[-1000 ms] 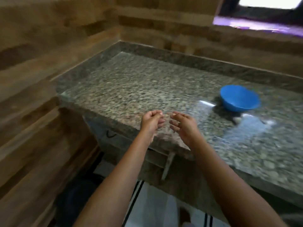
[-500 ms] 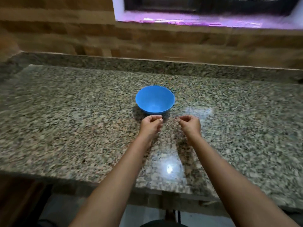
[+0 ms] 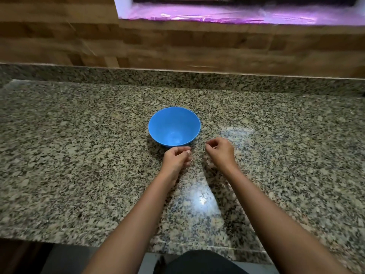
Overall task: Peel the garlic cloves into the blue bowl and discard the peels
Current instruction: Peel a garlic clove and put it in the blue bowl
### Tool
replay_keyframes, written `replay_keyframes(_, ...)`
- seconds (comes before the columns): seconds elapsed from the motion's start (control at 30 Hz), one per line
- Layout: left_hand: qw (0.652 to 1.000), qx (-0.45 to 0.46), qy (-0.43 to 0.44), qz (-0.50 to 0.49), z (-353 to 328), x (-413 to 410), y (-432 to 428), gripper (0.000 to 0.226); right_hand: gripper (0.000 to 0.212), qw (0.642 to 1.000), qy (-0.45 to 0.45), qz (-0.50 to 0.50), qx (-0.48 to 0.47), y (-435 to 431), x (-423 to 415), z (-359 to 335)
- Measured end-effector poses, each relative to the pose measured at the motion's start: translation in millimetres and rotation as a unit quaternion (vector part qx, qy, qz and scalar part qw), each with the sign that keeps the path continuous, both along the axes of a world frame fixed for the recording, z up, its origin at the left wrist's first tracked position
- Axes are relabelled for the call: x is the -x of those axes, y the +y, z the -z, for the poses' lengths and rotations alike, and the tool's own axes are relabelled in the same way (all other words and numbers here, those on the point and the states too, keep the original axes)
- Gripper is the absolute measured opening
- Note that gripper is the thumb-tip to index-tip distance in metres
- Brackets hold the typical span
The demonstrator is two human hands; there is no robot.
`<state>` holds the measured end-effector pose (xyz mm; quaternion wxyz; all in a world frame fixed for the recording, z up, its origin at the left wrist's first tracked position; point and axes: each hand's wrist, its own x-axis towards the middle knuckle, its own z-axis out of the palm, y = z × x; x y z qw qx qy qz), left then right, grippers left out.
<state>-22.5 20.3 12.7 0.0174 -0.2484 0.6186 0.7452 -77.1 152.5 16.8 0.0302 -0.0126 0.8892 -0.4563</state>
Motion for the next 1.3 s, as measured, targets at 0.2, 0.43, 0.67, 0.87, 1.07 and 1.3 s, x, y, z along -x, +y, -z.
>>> replay_keyframes(0.2,1.000,-0.004,0.000,-0.014,1.6,-14.8,-15.2,0.007,0.018,0.996,0.059,-0.039,0.050,-40.8,3.2,-35.6)
replay_keyframes(0.43,0.993,0.107,0.007,-0.042,9.6,-18.3,-36.7,0.016,0.020,0.996,0.037,-0.025,0.074,-50.0,-4.0,-34.7)
replay_keyframes(0.67,0.924,0.377,-0.063,0.017,15.8,-5.9,-20.3,0.061,0.010,0.986,-0.011,0.042,0.160,-25.7,-45.3,-5.3)
replay_keyframes(0.87,0.967,0.248,0.005,0.053,20.1,-10.1,-16.2,0.030,0.013,0.974,-0.132,0.008,0.184,-14.7,-53.1,4.8)
replay_keyframes(1.07,0.993,-0.071,0.068,0.068,23.8,-28.7,-12.6,0.029,0.010,0.962,-0.146,-0.027,0.230,-15.3,-56.7,3.3)
replay_keyframes(1.3,0.990,0.051,0.104,0.080,13.3,-25.0,-13.3,0.034,0.013,0.988,-0.059,-0.076,0.119,-18.0,-51.3,1.6)
